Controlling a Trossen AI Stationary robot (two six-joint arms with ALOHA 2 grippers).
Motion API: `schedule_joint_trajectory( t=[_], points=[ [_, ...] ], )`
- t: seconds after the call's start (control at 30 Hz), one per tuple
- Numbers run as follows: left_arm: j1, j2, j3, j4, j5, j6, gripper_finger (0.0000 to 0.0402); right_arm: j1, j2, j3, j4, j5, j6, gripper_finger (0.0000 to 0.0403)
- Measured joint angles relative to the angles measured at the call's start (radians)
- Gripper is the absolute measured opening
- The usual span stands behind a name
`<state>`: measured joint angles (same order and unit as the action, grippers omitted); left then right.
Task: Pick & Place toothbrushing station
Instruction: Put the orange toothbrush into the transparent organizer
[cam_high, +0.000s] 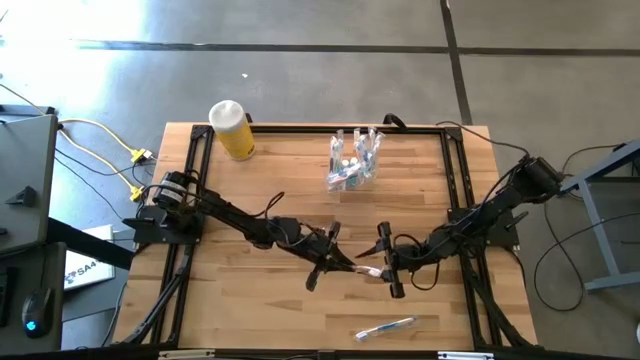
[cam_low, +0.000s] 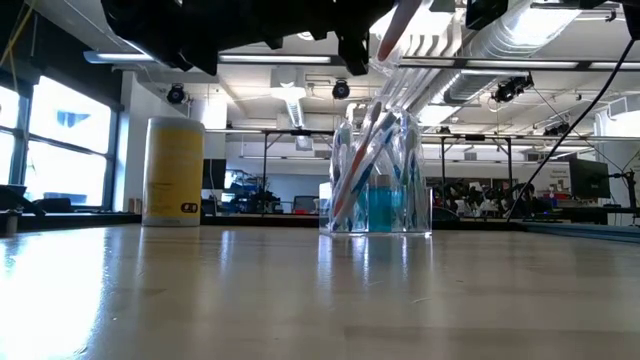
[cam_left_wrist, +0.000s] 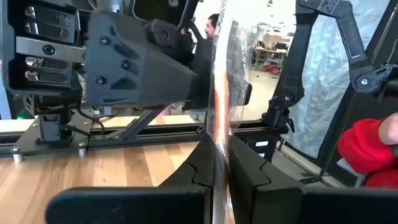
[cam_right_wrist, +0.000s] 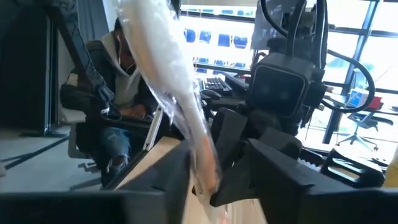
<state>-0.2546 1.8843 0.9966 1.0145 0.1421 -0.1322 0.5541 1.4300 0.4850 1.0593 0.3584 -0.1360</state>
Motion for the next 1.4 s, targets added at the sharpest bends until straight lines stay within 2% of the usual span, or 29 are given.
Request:
schedule_joint_trajectory(
  t=[0.2,0.27,0.6,0.73,0.87,1.0,1.2,1.4],
  points=[
    [0.000,0.000,0.000,-0.004,-0.006,0.000,0.0010,0.001,0.000,0.000,-0.006,-0.005,-0.005,0.0038],
    [0.000,0.000,0.000,-0.018,-0.018,0.014,0.0014,0.001,0.000,0.000,-0.015,-0.004,-0.006,0.0021],
    [-0.001,0.000,0.000,-0.088,-0.116,0.030,0.0136,0.016,0.000,0.000,-0.068,0.014,0.035,0.0020],
    [0.000,0.000,0.000,-0.132,-0.122,0.030,0.0175,0.045,-0.015,0.000,-0.118,0.089,0.050,0.0020],
    [-0.001,-0.011,0.000,-0.209,-0.177,0.023,0.0178,0.061,-0.060,0.000,-0.249,0.190,0.139,0.0020],
    [-0.001,-0.031,0.000,-0.227,-0.187,0.023,0.0168,0.051,-0.090,0.000,-0.381,0.251,0.271,0.0020],
    [-0.001,-0.057,0.000,-0.169,-0.187,0.023,0.0163,0.001,-0.086,0.000,-0.473,0.237,0.404,0.0020],
    [-0.001,-0.038,0.016,-0.153,-0.198,0.026,0.0163,-0.020,-0.084,0.000,-0.476,0.216,0.428,0.0020]
  ],
)
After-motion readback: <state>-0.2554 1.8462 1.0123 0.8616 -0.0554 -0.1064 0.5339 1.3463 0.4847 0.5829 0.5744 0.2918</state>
